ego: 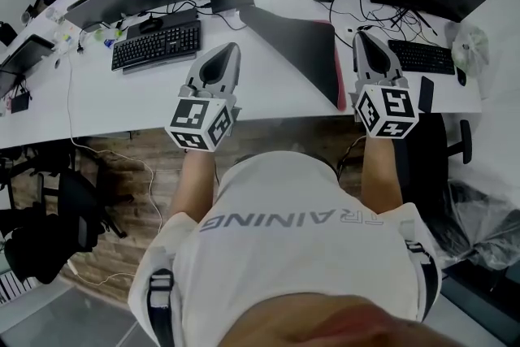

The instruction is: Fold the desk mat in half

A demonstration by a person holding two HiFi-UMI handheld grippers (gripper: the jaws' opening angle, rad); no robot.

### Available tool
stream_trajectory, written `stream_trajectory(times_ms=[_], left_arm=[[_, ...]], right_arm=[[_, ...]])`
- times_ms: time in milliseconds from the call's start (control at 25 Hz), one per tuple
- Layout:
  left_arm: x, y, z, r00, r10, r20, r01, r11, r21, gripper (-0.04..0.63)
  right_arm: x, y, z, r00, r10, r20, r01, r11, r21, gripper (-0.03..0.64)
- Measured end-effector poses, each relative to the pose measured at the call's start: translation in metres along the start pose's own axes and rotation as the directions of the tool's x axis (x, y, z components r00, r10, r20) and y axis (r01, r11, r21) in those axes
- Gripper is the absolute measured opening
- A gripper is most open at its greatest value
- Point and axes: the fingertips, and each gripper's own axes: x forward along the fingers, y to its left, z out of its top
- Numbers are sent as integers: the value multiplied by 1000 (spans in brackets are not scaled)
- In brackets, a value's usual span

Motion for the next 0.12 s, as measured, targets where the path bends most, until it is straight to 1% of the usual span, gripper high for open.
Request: stream_trajectory(times_ms=[120], left_arm=[[-1,3,-2,1000,11,-8,-11,999,35,28]], right_arm=[[1,4,1,1000,6,0,-6,1000,-10,23]])
